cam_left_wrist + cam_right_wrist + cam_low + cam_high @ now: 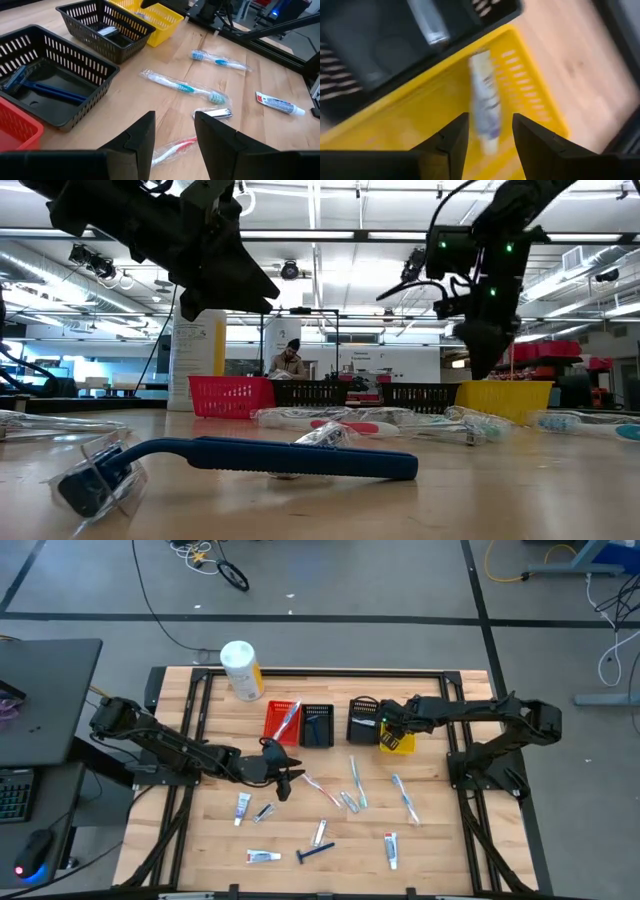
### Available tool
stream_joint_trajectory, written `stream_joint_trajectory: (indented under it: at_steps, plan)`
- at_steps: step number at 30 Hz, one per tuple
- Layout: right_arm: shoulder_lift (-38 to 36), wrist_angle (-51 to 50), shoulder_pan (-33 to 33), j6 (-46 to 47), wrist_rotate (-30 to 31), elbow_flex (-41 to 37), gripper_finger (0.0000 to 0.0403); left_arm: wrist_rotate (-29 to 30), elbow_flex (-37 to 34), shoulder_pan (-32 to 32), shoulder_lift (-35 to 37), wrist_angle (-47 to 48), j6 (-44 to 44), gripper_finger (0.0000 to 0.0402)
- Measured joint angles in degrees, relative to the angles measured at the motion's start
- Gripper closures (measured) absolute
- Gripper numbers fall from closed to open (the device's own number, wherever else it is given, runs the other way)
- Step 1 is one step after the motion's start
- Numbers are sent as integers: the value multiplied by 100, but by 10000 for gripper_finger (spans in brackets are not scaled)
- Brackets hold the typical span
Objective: Pick & Place Travel size toiletries
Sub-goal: Put the red toothbrush into the red basket
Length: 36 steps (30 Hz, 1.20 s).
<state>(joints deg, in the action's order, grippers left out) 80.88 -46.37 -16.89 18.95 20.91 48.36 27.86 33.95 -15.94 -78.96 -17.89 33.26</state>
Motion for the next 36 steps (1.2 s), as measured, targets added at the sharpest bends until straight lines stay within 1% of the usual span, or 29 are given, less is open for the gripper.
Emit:
stream_joint_trajectory:
  at_steps: [3,6,8,10,14,17,21,26,29,36]
  plan:
    - [-2,-210,120,161,-526,288,242,-34,0,0,0,0,0,255]
    - [-2,-275,284,151,-1198,416,242,-55,0,-1,0,0,-30,255]
    - [-2,-258,440,132,-1582,468,242,-168,0,0,-2,0,-273,255]
    - [-2,-258,635,130,-1802,474,242,-311,0,0,-1,-1,-742,255]
    - [-2,-186,1147,416,-1814,474,242,-377,0,-2,-2,25,-1740,255]
    - [-2,25,1562,687,-1808,474,242,-375,0,2,-10,38,-2214,255]
    - [-2,607,2042,779,-1808,474,242,-415,-4,11,-274,-47,-2798,255]
    - [-2,1545,2435,781,-1810,474,242,-804,18,74,-949,-497,-3441,255]
    - [-2,1973,2587,779,-1808,474,242,-1226,191,165,-1281,-452,-3556,251]
    - [-1,2597,2682,764,-1802,420,242,-1916,681,500,-1825,-315,-3877,215]
